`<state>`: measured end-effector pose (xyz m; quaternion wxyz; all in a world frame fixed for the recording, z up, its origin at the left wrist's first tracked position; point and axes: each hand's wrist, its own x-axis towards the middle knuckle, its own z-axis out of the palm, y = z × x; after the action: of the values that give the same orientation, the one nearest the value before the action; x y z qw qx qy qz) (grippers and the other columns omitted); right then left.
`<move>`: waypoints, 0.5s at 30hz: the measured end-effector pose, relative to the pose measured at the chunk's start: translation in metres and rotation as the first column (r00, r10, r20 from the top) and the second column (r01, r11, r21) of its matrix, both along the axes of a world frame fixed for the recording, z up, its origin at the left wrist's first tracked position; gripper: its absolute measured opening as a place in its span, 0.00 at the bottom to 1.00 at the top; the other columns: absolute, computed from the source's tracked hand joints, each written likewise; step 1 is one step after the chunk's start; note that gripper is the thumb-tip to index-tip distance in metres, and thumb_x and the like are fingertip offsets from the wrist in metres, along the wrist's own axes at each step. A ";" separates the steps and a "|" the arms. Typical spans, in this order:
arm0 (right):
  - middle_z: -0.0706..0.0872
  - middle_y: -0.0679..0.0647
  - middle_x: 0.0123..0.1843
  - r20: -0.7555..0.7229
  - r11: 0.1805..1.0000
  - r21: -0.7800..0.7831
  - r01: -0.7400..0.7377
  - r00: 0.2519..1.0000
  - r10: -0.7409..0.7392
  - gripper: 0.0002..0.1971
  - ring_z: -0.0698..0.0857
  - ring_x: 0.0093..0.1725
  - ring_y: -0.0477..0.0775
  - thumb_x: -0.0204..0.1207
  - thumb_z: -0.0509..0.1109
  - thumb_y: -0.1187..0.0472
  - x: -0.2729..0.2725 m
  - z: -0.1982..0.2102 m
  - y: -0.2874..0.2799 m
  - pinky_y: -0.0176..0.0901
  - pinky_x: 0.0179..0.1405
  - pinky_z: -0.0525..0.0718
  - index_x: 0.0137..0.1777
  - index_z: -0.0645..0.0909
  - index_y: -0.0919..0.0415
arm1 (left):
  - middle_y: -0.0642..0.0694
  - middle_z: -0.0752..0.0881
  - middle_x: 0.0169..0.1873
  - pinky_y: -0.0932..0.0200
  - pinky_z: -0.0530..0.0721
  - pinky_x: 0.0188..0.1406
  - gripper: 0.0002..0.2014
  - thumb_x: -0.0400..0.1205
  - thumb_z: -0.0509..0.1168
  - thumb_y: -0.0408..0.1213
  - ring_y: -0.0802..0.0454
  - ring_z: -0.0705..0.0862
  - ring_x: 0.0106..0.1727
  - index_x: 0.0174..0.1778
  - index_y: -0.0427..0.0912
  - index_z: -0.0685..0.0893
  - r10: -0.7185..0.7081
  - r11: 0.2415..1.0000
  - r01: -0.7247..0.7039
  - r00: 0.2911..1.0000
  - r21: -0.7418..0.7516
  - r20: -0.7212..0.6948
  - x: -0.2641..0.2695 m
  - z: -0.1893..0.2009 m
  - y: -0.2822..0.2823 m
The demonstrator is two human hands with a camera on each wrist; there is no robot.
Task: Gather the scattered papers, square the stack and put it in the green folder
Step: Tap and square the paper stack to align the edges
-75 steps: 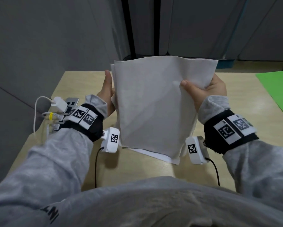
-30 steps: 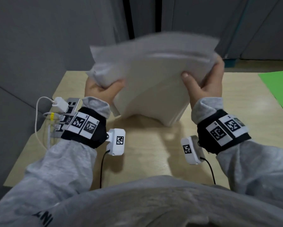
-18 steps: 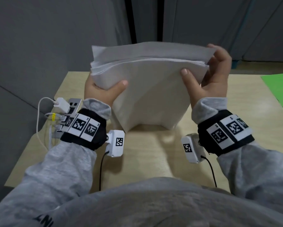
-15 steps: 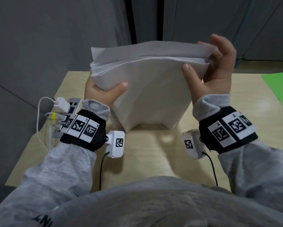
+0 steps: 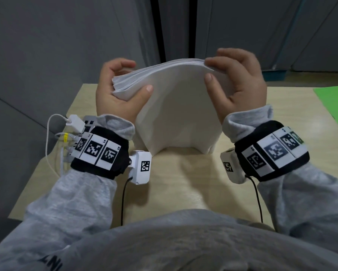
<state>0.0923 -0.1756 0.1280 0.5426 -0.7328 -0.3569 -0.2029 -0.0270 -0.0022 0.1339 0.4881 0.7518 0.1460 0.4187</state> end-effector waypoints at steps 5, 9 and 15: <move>0.83 0.47 0.59 -0.261 0.997 0.075 -0.001 0.965 0.021 0.24 0.83 0.56 0.38 0.72 0.73 0.63 0.002 -0.006 -0.006 0.34 0.58 0.81 0.68 0.71 0.52 | 0.57 0.81 0.46 0.76 0.80 0.37 0.24 0.69 0.75 0.24 0.71 0.83 0.42 0.55 0.47 0.76 0.055 0.996 -0.061 0.994 -0.063 -0.093 -0.001 -0.011 -0.001; 0.84 0.38 0.49 -0.608 0.996 -0.059 -0.059 0.794 0.011 0.25 0.85 0.50 0.41 0.73 0.75 0.58 0.010 -0.027 -0.007 0.35 0.50 0.83 0.69 0.73 0.48 | 0.55 0.81 0.32 0.80 0.76 0.22 0.17 0.69 0.77 0.31 0.56 0.84 0.32 0.48 0.39 0.77 0.018 0.935 -0.135 0.941 -0.327 -0.338 -0.005 -0.033 -0.010; 0.82 0.45 0.55 -0.608 0.999 -0.040 -0.006 0.794 -0.019 0.29 0.83 0.48 0.37 0.70 0.77 0.58 0.018 -0.040 -0.008 0.23 0.45 0.82 0.69 0.70 0.55 | 0.55 0.79 0.27 0.79 0.73 0.26 0.06 0.77 0.71 0.42 0.54 0.80 0.30 0.44 0.47 0.82 0.202 0.976 -0.218 0.859 0.020 -0.470 0.010 -0.012 0.008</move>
<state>0.1102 -0.1833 0.0883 0.6131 -0.7711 -0.1650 0.0485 -0.0166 0.0062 0.1220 0.4023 0.8019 0.3478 0.2723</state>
